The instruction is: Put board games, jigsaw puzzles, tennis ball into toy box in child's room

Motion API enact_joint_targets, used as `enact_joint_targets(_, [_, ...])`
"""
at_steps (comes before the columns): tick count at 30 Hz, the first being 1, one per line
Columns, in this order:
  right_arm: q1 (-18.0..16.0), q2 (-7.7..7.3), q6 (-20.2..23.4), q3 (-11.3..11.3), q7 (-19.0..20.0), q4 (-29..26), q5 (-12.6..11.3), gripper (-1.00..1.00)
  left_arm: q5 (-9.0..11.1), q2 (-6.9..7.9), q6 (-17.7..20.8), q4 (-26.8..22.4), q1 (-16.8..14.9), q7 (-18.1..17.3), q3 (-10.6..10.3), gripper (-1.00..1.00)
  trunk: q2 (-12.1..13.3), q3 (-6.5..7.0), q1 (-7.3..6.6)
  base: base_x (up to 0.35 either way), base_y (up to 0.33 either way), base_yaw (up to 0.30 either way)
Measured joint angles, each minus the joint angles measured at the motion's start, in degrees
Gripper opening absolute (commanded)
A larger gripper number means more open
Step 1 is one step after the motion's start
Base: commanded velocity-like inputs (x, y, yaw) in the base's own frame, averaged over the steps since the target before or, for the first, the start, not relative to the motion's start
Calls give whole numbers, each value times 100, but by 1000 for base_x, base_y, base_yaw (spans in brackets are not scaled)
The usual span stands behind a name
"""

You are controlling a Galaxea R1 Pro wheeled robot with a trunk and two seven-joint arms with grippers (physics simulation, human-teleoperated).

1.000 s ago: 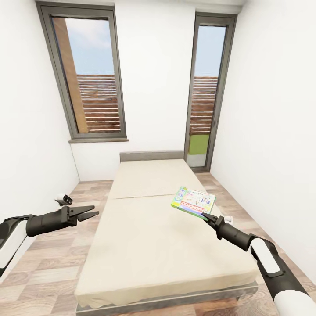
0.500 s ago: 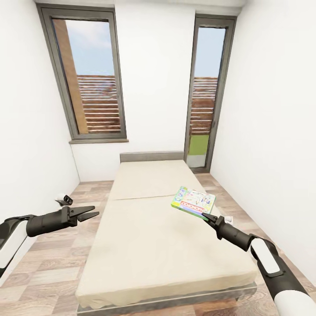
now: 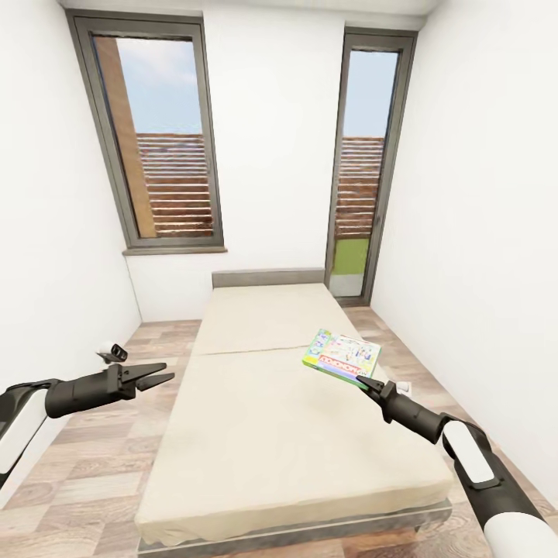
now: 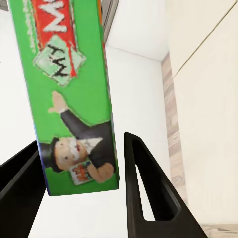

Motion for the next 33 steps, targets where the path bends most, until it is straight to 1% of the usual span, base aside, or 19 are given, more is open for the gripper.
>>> enact_joint_targets(5, [1, -6, -4, -14, 0, 5, 2, -100, -6, -4, -1, 1, -3, -1, 12, 100, 201, 90, -110, 0, 0, -32])
enact_joint_targets(9, [2, -4, -5, -15, 0, 6, 1, -100, -9, -5, -1, 2, -2, -2, -2, 100, 362, 162, -198, 0, 0, -178])
enact_joint_targets(16, [2, -5, -8, -8, 0, 7, 11, -100, -14, -10, 7, 2, -2, -3, -33, 100, 643, 288, -352, 0, 0, -260])
enact_joint_targets(33, [3, 0, -14, -15, -1, 25, 36, -100, -14, -14, 2, 1, -2, -8, -36, 100, 1327, 595, -726, 0, 0, -274])
